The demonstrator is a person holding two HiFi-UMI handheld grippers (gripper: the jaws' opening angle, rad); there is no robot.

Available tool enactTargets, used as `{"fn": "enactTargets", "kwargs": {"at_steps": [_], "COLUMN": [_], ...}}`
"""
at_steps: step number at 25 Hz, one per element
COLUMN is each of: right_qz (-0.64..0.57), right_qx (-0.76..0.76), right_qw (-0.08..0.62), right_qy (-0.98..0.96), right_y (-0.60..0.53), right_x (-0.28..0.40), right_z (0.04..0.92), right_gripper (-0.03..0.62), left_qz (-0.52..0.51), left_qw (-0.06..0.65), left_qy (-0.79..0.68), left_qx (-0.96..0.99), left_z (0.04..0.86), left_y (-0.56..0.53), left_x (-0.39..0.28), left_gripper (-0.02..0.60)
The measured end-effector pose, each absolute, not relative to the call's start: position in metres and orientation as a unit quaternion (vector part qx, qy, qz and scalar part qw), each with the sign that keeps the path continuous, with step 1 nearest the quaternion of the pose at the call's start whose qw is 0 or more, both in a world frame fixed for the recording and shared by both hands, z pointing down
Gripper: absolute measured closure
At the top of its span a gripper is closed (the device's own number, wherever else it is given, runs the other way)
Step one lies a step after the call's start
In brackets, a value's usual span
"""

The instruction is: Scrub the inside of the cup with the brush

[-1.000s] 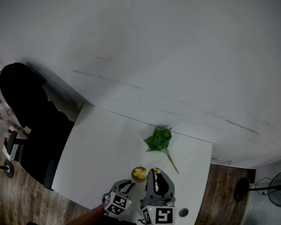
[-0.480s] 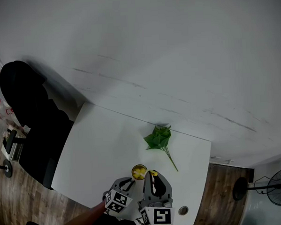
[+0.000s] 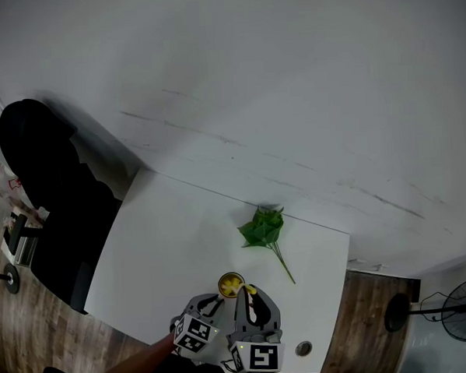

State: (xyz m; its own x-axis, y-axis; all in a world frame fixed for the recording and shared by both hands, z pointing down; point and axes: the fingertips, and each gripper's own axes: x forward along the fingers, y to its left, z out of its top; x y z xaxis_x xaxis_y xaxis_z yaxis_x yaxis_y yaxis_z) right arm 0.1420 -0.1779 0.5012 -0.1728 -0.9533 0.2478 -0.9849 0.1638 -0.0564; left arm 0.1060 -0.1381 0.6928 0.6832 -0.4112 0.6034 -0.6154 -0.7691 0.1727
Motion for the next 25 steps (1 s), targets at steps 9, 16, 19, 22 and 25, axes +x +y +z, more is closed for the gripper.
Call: {"fn": "enactTargets", "kwargs": {"at_steps": [9, 16, 19, 22, 25], "right_qz": [0.093, 0.090, 0.092, 0.097, 0.112], "right_qx": [0.665, 0.682, 0.683, 0.683, 0.685], "right_qw": [0.063, 0.058, 0.061, 0.070, 0.074], "right_qy": [-0.738, -0.724, -0.722, -0.720, -0.716], "right_y": [-0.178, -0.178, -0.178, -0.179, -0.179], "right_x": [0.164, 0.183, 0.183, 0.185, 0.185], "right_z": [0.485, 0.476, 0.482, 0.493, 0.501], "right_gripper": [0.528, 0.526, 0.526, 0.526, 0.526], "left_qz": [0.277, 0.277, 0.276, 0.275, 0.275], "left_qw": [0.187, 0.188, 0.188, 0.188, 0.188], "left_qy": [-0.282, -0.279, -0.277, -0.277, -0.276], "left_qx": [0.899, 0.900, 0.901, 0.901, 0.902], "left_z": [0.693, 0.693, 0.693, 0.693, 0.693], "left_y": [-0.137, -0.138, -0.138, -0.138, -0.138], "left_x": [0.105, 0.105, 0.106, 0.106, 0.106], "left_gripper": [0.509, 0.509, 0.509, 0.509, 0.509]}}
